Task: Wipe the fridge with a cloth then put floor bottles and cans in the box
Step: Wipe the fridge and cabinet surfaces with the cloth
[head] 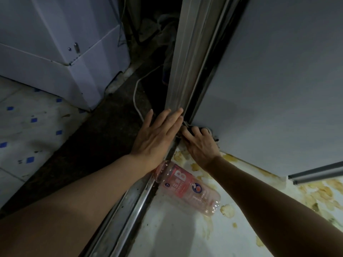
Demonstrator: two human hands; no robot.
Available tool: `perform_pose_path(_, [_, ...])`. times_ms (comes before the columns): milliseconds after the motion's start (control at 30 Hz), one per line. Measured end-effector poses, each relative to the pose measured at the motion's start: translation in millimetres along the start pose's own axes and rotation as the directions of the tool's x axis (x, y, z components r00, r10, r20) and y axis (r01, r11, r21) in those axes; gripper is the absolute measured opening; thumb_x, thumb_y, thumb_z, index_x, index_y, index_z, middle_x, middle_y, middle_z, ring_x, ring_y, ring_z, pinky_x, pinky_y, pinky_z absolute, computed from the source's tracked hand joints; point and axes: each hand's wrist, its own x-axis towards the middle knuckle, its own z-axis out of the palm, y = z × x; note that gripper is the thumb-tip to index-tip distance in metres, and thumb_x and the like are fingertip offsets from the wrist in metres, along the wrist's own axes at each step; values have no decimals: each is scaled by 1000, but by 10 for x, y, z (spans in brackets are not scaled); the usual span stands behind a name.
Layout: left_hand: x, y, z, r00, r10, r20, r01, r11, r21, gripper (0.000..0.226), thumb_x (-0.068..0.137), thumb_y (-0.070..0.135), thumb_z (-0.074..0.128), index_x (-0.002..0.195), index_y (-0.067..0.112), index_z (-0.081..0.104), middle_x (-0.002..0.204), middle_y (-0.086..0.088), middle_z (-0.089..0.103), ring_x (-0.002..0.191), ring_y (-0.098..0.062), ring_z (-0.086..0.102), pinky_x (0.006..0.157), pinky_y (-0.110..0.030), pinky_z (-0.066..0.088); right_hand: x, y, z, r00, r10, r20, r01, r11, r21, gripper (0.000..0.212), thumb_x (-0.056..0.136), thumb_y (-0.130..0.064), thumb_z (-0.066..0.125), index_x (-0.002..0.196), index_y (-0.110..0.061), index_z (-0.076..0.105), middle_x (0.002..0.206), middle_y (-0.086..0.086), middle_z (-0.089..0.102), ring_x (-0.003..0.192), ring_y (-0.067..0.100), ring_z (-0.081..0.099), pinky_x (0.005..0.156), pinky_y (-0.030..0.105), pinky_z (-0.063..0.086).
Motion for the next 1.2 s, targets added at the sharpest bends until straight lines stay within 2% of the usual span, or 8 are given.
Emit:
perform_pose_path(200, [7,98,17,999,0,39,-1,1000,11,82,87,10,51,148,17,-3,155,3,-17,140,-19,-11,112,-46,-9,-152,59,92,999,-40,34,40,999,22,74,88,-18,50,150,-21,10,138,9,15,112,30,30,87,38,35])
perform_pose_path(433, [110,212,-81,992,110,-61,-106,992,69,71,84,8,40,148,14,11,159,0,-4,144,-23,3,113,-51,5,-226,91,131,1000,-1,15,0,998,63,56,93,-20,44,145,-21,22,137,8,25,113,29,36,86,37,37])
perform_pose_path(567, [208,248,-93,971,175,-165,-157,981,113,72,81,0,53,146,11,24,158,-2,8,144,-23,14,111,-53,15,-563,236,291,998,-16,62,13,998,54,52,91,-22,49,140,-27,33,135,5,36,107,26,45,80,35,40])
perform_pose_path(667, [252,277,-99,962,194,-192,-168,975,143,71,76,-1,47,145,10,29,157,-3,14,143,-23,19,110,-53,21,-733,271,308,995,24,93,-28,999,35,52,88,-22,50,138,-28,39,132,3,42,103,23,49,77,33,41])
perform_pose_path(900, [321,282,-20,968,216,-128,-192,966,176,67,82,6,24,148,13,16,156,-1,-6,145,-21,11,111,-49,19,-382,88,163,998,57,4,-57,992,114,47,94,-18,40,140,-21,35,138,9,29,109,29,40,81,38,37])
perform_pose_path(967, [322,274,26,965,218,-150,-189,965,184,64,83,6,21,147,11,22,157,-3,1,144,-22,16,109,-48,25,-345,66,180,999,45,-4,-44,993,106,50,94,-20,40,142,-21,31,137,9,29,109,28,40,81,38,38])
perform_pose_path(1100, [337,315,68,963,211,-168,-179,966,185,65,81,5,40,145,10,26,156,-5,2,144,-25,16,108,-50,28,-422,153,229,999,28,-21,-26,994,109,60,85,-16,14,141,-22,33,137,6,33,108,26,41,80,36,38])
perform_pose_path(1200, [332,341,38,971,184,-152,-156,971,181,73,78,4,48,146,10,23,155,-4,-4,144,-25,13,108,-52,25,-648,255,376,999,27,-18,-25,997,71,52,89,-19,37,141,-24,34,136,6,35,108,26,42,80,35,39])
